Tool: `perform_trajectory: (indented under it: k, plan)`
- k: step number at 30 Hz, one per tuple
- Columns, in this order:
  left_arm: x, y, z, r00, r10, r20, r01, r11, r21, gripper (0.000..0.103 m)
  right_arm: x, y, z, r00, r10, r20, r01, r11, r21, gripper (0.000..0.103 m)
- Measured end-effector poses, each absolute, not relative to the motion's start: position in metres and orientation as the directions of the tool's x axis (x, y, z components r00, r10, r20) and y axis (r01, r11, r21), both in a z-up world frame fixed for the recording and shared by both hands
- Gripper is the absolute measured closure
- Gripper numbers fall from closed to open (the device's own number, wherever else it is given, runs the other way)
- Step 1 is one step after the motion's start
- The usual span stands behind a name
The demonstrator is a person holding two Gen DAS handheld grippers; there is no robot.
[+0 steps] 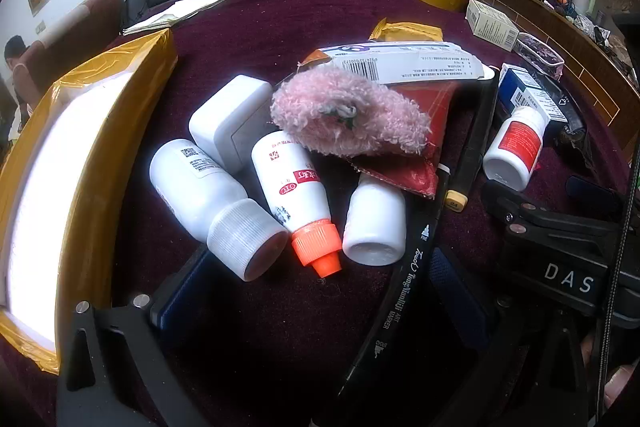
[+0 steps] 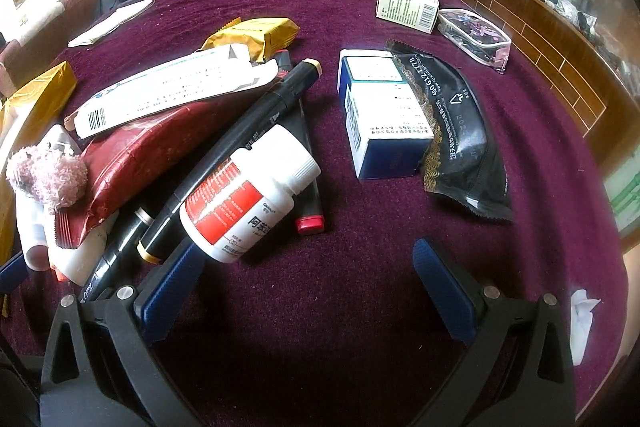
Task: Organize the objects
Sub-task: 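Move right tool toward black snack bag while left tool approaches white medicine box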
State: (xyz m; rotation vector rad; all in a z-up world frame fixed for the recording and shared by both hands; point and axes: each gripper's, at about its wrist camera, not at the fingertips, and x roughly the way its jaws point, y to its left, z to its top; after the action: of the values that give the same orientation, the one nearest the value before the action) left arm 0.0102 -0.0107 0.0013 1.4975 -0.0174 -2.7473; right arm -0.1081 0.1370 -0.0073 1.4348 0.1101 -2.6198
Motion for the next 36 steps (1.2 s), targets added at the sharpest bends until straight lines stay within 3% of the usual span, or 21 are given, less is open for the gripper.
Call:
perform_trajectory:
  k: [6, 9, 13, 18, 24, 31, 35, 36]
  plan:
    - [0.005, -0.005, 0.001, -0.542, -0.01, -0.84, -0.004, -1.0, 0.014, 0.001, -0.109, 0.137, -0.007, -0.53, -0.097, -0.842, 0.169, -0.986, 0.008, 0.0]
    - [0.007, -0.004, 0.005, -0.54, 0.021, -0.841, -0.085, -0.996, 0.03, 0.002, -0.109, 0.138, -0.008, -0.53, -0.098, -0.842, 0.169, -0.986, 0.008, 0.0]
    - [0.032, -0.016, 0.035, -0.634, 0.03, -0.773, -0.118, -0.991, 0.058, 0.002, -0.108, 0.138, -0.008, -0.528, -0.109, -0.842, 0.182, -0.983, 0.013, 0.0]
    - [0.043, -0.036, 0.059, -0.633, 0.156, -0.758, -0.22, -0.975, -0.017, 0.002, -0.098, 0.149, 0.001, -0.479, -0.177, -0.86, 0.278, -0.96, 0.043, 0.0]
    - [0.039, -0.066, 0.064, -0.64, 0.254, -0.726, -0.241, -0.963, -0.125, 0.002, -0.06, 0.168, 0.04, -0.562, -0.194, -0.804, 0.389, -0.92, -0.05, 0.0]
    - [0.043, -0.061, 0.055, -0.613, 0.301, -0.73, -0.269, -0.949, -0.165, 0.002, -0.103, 0.233, 0.071, -0.632, -0.258, -0.731, 0.191, -0.966, 0.176, 0.0]
    - [0.045, -0.054, 0.051, -0.606, 0.289, -0.741, -0.284, -0.949, -0.138, 0.002, -0.14, 0.235, 0.065, -0.611, -0.225, -0.759, 0.15, -0.974, 0.167, 0.001]
    - [0.045, -0.054, 0.05, -0.606, 0.286, -0.742, -0.284, -0.949, -0.134, 0.002, -0.148, 0.235, 0.062, -0.602, -0.22, -0.767, 0.136, -0.975, 0.173, 0.006]
